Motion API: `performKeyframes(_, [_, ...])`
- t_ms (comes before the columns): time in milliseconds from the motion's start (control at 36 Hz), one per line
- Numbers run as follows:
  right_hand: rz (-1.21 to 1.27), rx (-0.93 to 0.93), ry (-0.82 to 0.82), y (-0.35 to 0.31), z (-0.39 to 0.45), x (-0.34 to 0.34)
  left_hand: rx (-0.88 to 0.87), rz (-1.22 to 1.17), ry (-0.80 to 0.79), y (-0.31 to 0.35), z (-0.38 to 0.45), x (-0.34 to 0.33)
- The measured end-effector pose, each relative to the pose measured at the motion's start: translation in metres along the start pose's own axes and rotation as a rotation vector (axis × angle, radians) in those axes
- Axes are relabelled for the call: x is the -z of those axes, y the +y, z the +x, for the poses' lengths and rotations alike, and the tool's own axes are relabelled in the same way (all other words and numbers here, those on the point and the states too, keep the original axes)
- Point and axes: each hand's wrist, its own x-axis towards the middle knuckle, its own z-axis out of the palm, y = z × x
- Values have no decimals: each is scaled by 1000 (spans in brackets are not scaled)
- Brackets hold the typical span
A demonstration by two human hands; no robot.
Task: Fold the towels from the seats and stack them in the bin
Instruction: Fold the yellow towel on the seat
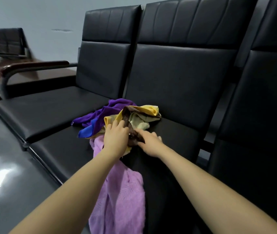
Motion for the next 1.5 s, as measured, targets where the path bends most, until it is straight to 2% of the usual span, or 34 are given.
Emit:
performKeyframes(167, [8,42,277,-9,6,-1,-49,-60,40,0,0,-4])
performKeyframes(250, [79,57,349,-4,10,0,-40,-121,47,8,0,-3])
performKeyframes(361, [100,99,341,6,5,-1,-60,-206,32,12,2,-6])
performKeyframes(556, [302,-22,229,28,-27,6,-198,-299,11,34,-8,6])
performKeyframes(667, [309,4,266,38,-50,16,-246,-332,29,52,-19,16])
performKeyframes(750, [321,7,282,39,-67,28,-216,-419,69,64,-27,29])
performKeyframes(861, [335,40,258,42,-86,36,-134,-479,40,72,-35,47])
performKeyframes(1028, [419,41,182,43,-95,34,-46,-410,145,74,-39,48])
performKeyframes(1139, [269,-31,257,43,-86,33,37,-351,237,70,-37,41])
performKeyframes(1250, [16,-77,170,38,-82,33,125,-393,76,68,-34,37])
performKeyframes(1389, [-110,-60,234,34,-80,26,-3,-384,-116,68,-38,35])
performKeyframes(1500, [-63,-29,338,36,-81,21,-37,-195,-45,70,-41,31])
